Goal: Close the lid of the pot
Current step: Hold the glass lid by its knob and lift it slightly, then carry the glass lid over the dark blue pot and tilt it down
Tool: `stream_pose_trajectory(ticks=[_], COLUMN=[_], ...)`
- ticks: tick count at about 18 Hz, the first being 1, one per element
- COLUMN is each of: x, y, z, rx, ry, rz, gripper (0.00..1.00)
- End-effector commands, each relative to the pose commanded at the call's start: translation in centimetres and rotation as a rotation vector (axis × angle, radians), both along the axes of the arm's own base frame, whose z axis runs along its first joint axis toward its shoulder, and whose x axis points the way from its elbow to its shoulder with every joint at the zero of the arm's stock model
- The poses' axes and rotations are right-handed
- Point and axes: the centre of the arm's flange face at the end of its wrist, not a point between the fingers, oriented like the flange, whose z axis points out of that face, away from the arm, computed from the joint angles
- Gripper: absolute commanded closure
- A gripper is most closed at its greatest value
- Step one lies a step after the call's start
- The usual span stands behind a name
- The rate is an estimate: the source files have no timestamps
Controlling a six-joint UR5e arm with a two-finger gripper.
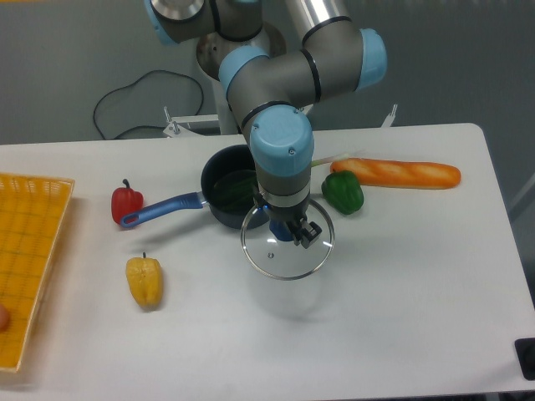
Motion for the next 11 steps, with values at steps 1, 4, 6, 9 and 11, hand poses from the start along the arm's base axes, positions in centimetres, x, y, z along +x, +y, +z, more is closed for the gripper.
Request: stream_pose_trajectory(ticks=[1, 4, 6, 9, 11], x=[0.0, 0.5, 0.6, 1.9, 2.8], y=[-0.1, 0.2, -0.3, -1.3, -1.6], z=[0.0, -0.2, -0.1, 1.3, 2.5], rx=[-0.014, -0.043, -0.110, -0.169, -0.180], ry=[0.008, 0.018, 0.045, 0.037, 0.053], rz=[-0.002, -0.018, -0.031, -0.077, -0.089], gripper=[0.62, 0.62, 0.62, 0.62, 0.62])
